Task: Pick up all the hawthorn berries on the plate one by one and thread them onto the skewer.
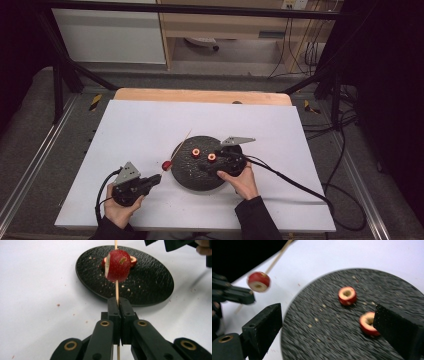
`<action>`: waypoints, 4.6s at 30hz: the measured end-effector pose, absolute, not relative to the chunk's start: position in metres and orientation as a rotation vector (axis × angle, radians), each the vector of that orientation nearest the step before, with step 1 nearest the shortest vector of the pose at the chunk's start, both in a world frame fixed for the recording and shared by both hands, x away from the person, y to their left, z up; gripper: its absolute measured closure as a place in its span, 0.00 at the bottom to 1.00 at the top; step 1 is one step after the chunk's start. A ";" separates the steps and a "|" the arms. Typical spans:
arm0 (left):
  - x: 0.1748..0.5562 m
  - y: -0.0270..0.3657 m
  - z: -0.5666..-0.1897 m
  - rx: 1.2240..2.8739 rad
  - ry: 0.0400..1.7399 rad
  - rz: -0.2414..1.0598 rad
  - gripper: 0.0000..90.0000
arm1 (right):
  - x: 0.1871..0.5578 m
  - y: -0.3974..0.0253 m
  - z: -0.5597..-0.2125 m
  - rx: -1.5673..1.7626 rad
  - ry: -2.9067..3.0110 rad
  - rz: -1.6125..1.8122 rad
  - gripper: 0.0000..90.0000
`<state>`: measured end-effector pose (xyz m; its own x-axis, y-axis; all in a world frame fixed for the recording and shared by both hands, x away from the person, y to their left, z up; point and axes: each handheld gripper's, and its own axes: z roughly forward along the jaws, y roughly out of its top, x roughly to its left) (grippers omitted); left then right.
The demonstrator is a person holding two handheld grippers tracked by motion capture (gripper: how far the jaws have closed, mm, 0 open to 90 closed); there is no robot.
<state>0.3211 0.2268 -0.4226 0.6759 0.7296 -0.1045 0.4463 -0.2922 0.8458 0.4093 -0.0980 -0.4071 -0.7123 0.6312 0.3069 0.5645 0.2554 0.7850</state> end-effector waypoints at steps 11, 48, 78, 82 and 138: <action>0.315 0.238 -0.428 1.964 0.896 0.374 0.98 | 0.430 -0.104 -0.391 1.042 2.589 1.114 0.11; 0.316 0.242 -0.434 1.977 0.901 0.357 0.98 | 0.490 -0.063 -0.403 0.925 2.910 0.553 0.50; 0.316 0.240 -0.434 1.980 0.900 0.358 0.98 | 0.495 -0.062 -0.406 0.914 2.975 0.509 0.68; 0.316 0.240 -0.434 1.978 0.900 0.358 0.98 | 0.493 -0.062 -0.403 0.941 2.967 0.522 0.69; 0.309 0.236 -0.431 1.900 0.920 0.396 0.98 | 0.424 -0.097 -0.403 1.393 2.314 1.820 0.69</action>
